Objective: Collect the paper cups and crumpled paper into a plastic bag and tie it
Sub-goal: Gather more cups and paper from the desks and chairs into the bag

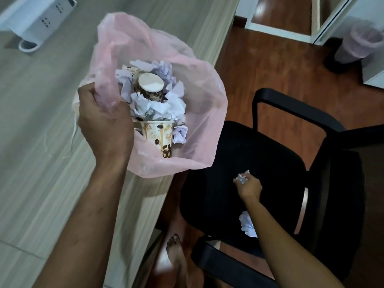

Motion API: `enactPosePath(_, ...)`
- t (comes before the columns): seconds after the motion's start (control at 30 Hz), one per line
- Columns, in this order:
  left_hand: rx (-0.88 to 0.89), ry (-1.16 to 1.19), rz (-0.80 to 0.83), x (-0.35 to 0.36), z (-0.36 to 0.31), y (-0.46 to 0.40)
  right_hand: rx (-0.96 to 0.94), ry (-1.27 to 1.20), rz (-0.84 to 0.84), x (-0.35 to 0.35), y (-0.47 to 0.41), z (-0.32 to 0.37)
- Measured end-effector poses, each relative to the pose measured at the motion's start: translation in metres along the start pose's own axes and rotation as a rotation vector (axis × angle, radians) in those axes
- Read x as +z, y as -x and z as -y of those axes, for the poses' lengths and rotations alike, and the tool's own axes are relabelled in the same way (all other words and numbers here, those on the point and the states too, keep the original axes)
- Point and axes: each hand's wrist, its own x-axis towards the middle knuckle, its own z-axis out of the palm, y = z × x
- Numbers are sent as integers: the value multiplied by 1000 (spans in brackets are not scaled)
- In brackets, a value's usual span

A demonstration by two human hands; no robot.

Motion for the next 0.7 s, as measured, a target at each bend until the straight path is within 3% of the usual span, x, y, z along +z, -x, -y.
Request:
enactPosePath(0.2, -62, -22, 64, -12, -15, -2, -205, -391, -113, -44, 56, 109)
enactPosePath(0.3, -87, -23, 89, -19, -24, -3, -404, -545, -158, -79, 111, 170)
enactPosePath(0.43, -122, -2, 102, -26, -35, -11, -634, -727, -37, -88, 187, 239)
enactPosePath(0.53, -145, 30, 105, -30, -40, -19, -764, -504, 124, -58, 206, 283)
enactPosePath(0.63, -147, 44, 91, -34, -42, -25, -806, -61, 411, -35, 199, 309)
enactPosePath(0.7, -142, 55, 85, -35, -44, -27, -873, 17, 416, -37, 189, 307)
